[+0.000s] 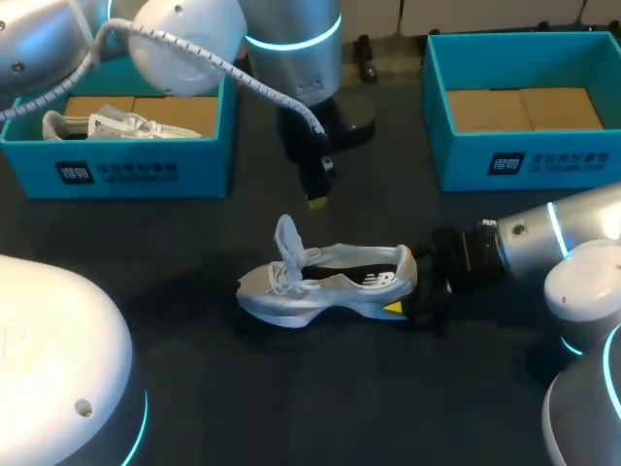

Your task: Take the shoe out of the shoebox, open the shoe tongue, remove and reinsert the insole, then place the shoe into the shoebox

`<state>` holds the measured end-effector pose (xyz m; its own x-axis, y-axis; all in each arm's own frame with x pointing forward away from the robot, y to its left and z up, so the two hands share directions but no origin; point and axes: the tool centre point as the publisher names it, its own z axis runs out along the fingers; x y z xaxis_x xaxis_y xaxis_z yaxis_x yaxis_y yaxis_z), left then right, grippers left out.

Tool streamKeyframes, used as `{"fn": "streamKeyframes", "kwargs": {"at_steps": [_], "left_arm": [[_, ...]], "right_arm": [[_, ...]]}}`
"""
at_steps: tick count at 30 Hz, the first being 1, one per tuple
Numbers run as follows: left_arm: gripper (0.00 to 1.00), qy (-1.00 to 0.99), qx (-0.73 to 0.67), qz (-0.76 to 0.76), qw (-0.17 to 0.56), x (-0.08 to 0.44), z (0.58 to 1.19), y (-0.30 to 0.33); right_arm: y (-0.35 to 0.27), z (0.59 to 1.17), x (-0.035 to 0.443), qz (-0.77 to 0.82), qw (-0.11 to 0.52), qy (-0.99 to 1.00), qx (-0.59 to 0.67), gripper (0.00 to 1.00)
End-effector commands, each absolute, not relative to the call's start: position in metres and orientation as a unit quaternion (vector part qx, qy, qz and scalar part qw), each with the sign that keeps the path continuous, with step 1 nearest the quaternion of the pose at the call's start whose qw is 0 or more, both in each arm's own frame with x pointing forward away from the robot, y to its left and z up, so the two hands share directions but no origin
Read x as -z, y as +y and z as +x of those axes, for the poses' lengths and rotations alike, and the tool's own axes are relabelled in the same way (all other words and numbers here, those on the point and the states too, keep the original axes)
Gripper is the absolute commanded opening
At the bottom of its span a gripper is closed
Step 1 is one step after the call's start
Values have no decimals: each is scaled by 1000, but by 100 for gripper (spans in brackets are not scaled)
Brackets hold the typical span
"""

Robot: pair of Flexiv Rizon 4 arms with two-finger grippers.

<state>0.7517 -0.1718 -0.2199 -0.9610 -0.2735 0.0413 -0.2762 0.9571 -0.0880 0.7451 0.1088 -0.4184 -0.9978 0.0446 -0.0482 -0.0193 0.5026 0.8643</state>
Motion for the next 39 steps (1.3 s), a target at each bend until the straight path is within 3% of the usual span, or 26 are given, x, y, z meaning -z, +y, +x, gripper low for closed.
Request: {"fn": "streamKeyframes", "kwargs": {"at_steps": [1, 39], "left_arm": [[0, -989, -47, 139, 15, 220, 752, -171], [0, -997, -69, 20, 10, 262, 733, -159]], "right_arm": [[110, 746, 418, 7, 32, 867, -497, 0], [110, 746, 418, 7, 32, 867, -497, 0]]}}
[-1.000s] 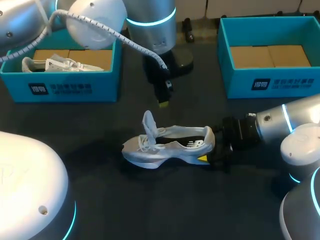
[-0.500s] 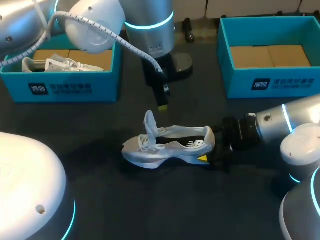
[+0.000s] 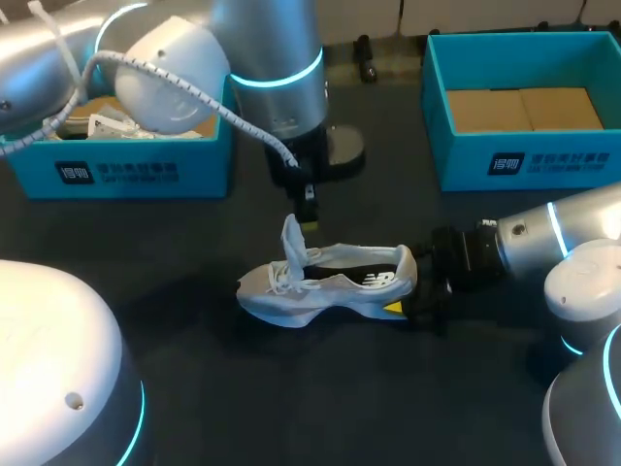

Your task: Take the shoe out of the shoebox, open the shoe tongue, remove and reinsert the insole, then place the shoe into the shoebox

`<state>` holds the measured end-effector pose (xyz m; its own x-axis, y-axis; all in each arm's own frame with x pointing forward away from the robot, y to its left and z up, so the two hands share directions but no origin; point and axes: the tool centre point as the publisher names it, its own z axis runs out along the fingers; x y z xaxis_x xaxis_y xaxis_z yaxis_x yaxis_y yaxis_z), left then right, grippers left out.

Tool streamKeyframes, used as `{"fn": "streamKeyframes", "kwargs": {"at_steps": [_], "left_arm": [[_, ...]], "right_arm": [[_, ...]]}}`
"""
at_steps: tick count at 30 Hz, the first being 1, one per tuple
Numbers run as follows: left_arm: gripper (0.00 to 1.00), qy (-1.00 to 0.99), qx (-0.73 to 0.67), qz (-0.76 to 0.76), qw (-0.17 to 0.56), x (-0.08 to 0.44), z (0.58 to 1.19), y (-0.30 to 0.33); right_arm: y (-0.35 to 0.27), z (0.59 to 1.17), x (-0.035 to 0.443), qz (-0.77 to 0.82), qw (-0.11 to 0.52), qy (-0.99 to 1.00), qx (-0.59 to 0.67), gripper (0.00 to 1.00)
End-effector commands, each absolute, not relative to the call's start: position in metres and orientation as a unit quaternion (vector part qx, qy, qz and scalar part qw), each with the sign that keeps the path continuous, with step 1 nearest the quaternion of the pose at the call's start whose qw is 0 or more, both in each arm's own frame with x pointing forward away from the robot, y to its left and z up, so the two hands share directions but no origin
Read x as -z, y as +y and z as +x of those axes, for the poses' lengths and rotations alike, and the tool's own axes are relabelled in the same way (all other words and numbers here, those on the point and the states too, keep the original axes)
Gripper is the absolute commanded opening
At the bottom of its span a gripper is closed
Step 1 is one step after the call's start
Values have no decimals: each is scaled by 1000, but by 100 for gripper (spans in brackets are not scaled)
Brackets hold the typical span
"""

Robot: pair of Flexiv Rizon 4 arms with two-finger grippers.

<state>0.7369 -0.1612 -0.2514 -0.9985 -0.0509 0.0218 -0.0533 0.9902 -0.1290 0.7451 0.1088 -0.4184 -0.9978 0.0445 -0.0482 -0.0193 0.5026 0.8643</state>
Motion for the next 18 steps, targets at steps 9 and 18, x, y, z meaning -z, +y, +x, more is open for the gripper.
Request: {"fn": "streamKeyframes", "kwargs": {"at_steps": [9, 18], "left_arm": [[0, -998, -62, -9, 24, 291, 723, -161], [0, -997, -73, 3, 11, 306, 720, -167]], "right_arm": [[110, 746, 418, 7, 32, 867, -497, 0], [110, 746, 418, 7, 32, 867, -497, 0]]}}
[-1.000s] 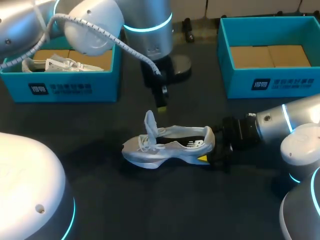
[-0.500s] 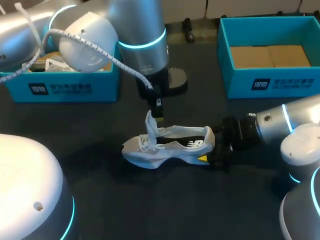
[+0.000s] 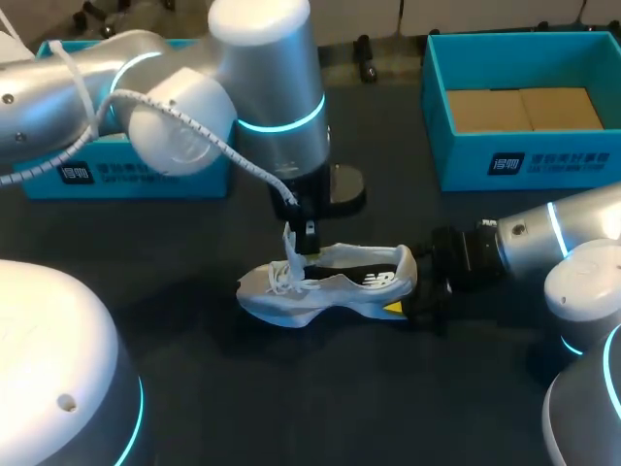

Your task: Take the shoe out of the shoebox, open the shoe tongue, remove and reinsert the insole, then place the shoe into the shoebox

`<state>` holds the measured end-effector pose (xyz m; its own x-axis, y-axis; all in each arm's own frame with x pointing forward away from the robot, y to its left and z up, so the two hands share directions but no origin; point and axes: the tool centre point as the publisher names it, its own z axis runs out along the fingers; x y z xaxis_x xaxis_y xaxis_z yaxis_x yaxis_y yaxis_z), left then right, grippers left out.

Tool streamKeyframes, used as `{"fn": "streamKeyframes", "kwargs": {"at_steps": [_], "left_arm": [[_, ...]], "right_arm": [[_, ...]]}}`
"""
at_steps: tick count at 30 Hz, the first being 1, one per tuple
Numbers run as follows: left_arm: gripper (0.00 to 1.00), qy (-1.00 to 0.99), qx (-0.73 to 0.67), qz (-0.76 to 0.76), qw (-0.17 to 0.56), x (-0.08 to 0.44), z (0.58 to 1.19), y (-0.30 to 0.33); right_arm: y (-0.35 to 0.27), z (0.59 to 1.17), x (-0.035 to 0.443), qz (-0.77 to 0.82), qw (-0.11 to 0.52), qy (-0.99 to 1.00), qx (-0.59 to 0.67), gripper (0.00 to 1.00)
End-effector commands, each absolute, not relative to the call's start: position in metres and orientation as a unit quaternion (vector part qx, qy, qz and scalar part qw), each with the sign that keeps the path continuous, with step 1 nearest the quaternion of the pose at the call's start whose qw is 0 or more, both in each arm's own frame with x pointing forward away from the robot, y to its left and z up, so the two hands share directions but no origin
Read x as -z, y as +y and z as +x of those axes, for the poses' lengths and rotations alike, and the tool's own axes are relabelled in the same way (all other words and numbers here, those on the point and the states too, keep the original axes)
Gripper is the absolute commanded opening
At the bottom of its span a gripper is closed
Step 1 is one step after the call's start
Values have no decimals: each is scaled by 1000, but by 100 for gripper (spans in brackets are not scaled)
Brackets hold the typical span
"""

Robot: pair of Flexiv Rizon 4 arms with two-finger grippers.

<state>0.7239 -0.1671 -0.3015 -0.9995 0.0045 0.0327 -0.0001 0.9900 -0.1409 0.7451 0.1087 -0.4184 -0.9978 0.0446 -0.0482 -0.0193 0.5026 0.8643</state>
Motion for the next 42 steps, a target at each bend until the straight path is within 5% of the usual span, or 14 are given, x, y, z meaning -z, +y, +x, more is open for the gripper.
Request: {"fn": "streamKeyframes", "kwargs": {"at_steps": [1, 42], "left_arm": [[0, -997, -73, 3, 11, 306, 720, -167], [0, -986, -116, -113, 26, 334, 729, -238]], "right_arm": [[110, 746, 418, 7, 32, 867, -497, 0], [110, 746, 418, 7, 32, 867, -497, 0]]}}
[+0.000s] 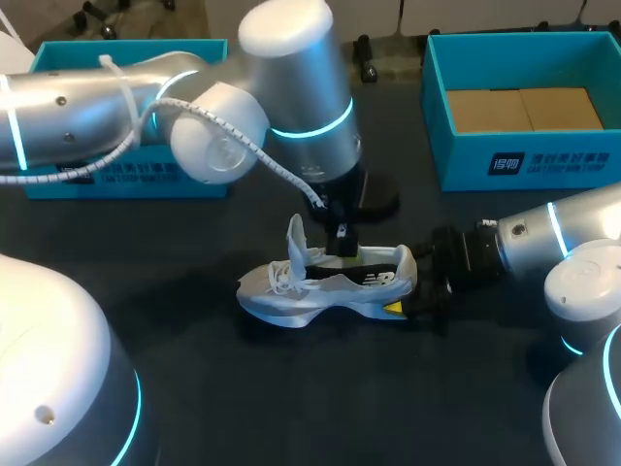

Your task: Take the shoe out of the shoebox, open the shoe tongue, remove and reinsert the insole, then place the shoe into the shoebox

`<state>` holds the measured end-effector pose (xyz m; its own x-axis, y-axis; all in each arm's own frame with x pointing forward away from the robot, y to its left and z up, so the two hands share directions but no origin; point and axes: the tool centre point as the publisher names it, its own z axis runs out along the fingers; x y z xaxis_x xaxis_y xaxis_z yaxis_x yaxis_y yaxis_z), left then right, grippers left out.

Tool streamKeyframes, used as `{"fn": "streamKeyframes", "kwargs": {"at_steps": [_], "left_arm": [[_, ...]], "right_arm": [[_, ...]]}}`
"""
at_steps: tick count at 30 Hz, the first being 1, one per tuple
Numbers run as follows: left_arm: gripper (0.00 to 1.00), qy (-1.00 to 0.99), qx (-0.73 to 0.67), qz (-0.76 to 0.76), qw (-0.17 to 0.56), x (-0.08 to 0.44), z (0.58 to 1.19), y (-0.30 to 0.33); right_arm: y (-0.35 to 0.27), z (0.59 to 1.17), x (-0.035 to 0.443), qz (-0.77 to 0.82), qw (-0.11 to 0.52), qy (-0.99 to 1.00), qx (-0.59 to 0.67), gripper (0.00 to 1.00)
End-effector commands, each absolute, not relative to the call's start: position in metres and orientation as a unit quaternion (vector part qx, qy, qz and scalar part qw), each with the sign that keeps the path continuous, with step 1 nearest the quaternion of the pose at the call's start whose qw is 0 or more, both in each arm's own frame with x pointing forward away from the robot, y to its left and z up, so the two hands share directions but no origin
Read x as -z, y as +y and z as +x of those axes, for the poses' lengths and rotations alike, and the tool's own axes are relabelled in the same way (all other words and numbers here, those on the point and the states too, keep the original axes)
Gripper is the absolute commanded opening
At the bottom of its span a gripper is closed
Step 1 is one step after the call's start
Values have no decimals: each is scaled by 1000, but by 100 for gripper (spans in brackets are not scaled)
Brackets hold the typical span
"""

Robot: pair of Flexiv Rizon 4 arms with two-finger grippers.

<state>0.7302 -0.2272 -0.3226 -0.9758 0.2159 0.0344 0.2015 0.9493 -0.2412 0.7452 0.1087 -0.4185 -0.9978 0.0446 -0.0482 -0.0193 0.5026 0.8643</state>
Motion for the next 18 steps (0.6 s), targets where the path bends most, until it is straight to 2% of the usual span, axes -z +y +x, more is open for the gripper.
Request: {"fn": "streamKeyframes", "kwargs": {"at_steps": [1, 18], "left_arm": [[0, -986, -115, -115, 26, 338, 727, -240], [0, -986, -105, -124, 49, 380, 717, -247]], "right_arm": [[110, 746, 418, 7, 32, 867, -497, 0], [110, 746, 418, 7, 32, 867, -497, 0]]}}
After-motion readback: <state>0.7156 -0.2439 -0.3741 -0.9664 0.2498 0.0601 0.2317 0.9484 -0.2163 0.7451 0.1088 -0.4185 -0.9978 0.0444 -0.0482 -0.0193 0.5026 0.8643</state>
